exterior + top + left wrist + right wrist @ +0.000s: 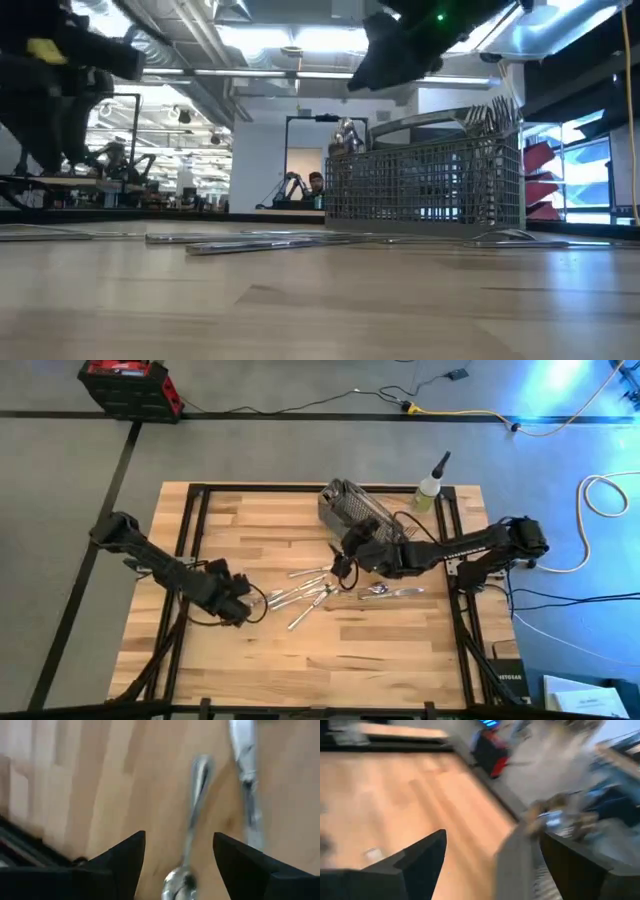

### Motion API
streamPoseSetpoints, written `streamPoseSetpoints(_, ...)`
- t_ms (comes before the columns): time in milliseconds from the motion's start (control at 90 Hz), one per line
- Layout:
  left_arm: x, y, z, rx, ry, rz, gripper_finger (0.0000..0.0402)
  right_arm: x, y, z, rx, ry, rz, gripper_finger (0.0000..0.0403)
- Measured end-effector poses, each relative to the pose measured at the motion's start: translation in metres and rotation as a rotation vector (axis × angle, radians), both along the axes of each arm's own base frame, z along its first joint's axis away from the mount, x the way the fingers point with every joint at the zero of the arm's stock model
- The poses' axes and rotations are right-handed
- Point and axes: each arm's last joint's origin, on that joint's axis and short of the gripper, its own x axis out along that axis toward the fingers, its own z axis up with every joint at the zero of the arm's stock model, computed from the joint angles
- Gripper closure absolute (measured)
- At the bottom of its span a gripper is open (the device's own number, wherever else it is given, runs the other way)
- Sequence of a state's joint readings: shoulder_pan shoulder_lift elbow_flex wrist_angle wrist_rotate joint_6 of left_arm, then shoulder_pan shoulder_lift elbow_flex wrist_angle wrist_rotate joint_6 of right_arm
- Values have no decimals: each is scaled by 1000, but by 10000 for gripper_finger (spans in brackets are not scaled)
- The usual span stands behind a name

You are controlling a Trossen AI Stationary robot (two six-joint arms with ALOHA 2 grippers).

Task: Sort silverware
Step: Put the silver spoon into the gray silverware organizer

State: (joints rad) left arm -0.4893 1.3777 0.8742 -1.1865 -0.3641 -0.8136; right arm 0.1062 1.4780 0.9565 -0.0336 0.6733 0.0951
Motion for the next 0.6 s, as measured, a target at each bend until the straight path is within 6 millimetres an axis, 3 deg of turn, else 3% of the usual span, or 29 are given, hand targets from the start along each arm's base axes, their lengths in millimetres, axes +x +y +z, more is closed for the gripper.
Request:
streamPoseSetpoints(133, -1, -2, -1, -57, 46, -27, 184, 0, 4, -3, 116, 4, 99, 109)
streamPoseSetpoints(289, -3, -4, -6, -96, 69, -26, 184, 1, 11, -5, 133, 8, 136, 117)
streamPoseSetpoints(600, -30, 8, -59, -118, 160, -9, 184, 2, 15, -8, 148, 17, 159, 127)
